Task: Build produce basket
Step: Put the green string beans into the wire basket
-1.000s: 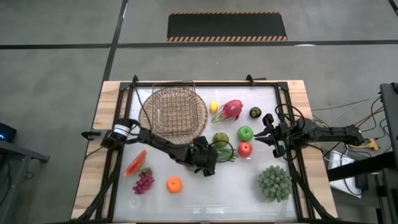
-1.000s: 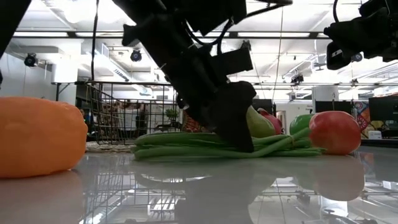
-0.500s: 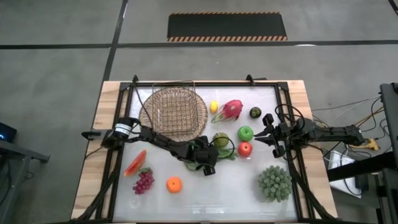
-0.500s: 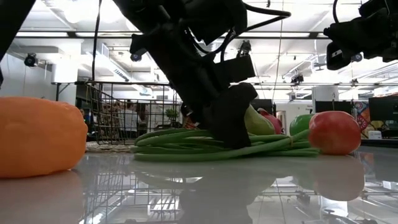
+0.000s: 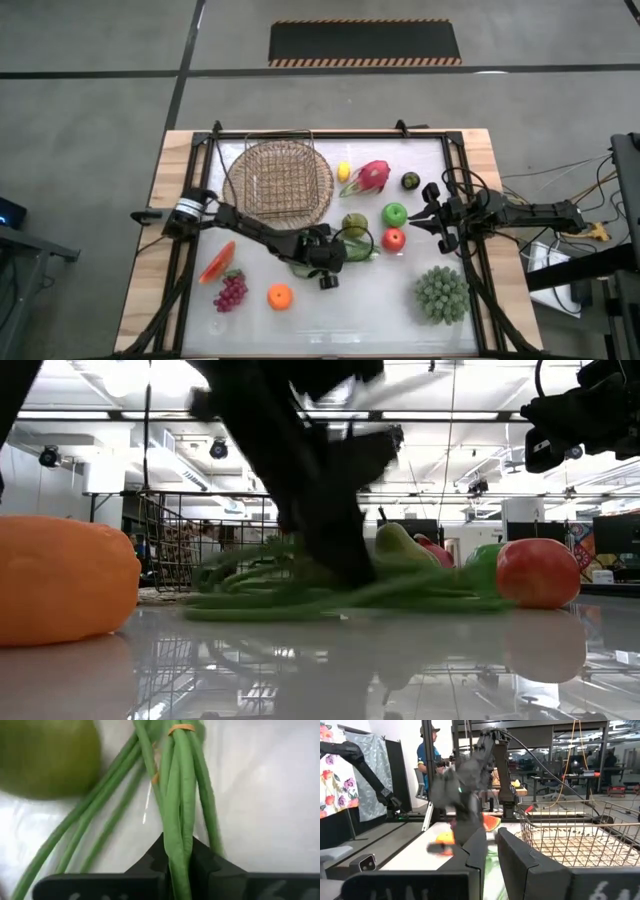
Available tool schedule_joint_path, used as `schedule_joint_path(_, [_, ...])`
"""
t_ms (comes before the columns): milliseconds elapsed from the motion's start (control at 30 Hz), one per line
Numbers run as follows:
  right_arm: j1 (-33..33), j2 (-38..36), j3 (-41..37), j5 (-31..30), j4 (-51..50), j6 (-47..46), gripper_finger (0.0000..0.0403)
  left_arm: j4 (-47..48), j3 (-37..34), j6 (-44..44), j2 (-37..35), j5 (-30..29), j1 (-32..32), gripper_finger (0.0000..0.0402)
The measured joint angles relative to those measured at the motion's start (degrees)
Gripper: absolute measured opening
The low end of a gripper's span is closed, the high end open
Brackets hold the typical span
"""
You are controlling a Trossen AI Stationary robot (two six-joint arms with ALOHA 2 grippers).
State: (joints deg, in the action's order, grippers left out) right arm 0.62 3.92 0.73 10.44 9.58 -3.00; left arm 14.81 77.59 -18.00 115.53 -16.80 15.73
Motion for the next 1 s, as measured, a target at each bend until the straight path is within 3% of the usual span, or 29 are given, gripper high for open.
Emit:
schedule_joint_path(333, [0.0, 0.0, 0.0, 0.0, -0.3, 0.0, 0.0038, 0.3, 0.3, 3.9, -16.7, -10.9, 2.9, 0.001])
schedule_joint_path(600, [0.0, -0.1, 0.0, 0.0, -0.4, 0.0, 0.0038, 0.2, 0.0, 9.2, -28.3, -16.0, 1.7, 0.001])
schedule_joint_path(767, [0.0, 0.0, 0.0, 0.0, -0.4, 0.0, 0.0038, -0.3, 0.0, 12.4, -34.5, -24.2, 0.3, 0.001])
schedule_joint_path(867, [0.0, 0.0, 0.0, 0.0, -0.4, 0.0, 0.0038, -1.9, 0.1, 13.5, -37.6, -28.6, -1.1, 0.001])
schedule_joint_path(1000, [0.0, 0.0, 0.0, 0.0, -0.4, 0.0, 0.0038, -9.9, 0.7, 16.2, -42.7, -29.2, -3.1, 0.001])
